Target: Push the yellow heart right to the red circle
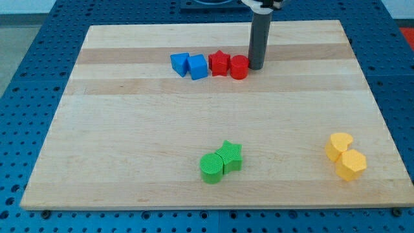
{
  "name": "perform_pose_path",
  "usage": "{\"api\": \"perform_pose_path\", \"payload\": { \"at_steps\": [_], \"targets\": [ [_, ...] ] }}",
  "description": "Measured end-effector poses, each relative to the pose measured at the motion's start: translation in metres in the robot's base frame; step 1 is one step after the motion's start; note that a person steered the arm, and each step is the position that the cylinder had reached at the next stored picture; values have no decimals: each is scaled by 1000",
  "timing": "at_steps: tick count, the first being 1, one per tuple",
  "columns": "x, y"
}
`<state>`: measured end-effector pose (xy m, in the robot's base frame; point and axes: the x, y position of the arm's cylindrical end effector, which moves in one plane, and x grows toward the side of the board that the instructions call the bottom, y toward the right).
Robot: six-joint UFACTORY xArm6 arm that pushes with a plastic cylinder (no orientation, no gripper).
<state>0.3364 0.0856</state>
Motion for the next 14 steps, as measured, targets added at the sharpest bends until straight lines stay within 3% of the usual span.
{"api": "perform_pose_path", "payload": {
  "at_steps": [4, 7, 9, 11, 12, 14],
  "targets": [
    [64, 90],
    [149, 122],
    [172, 153],
    [263, 156],
    [281, 154],
    [270, 136]
  ]
}}
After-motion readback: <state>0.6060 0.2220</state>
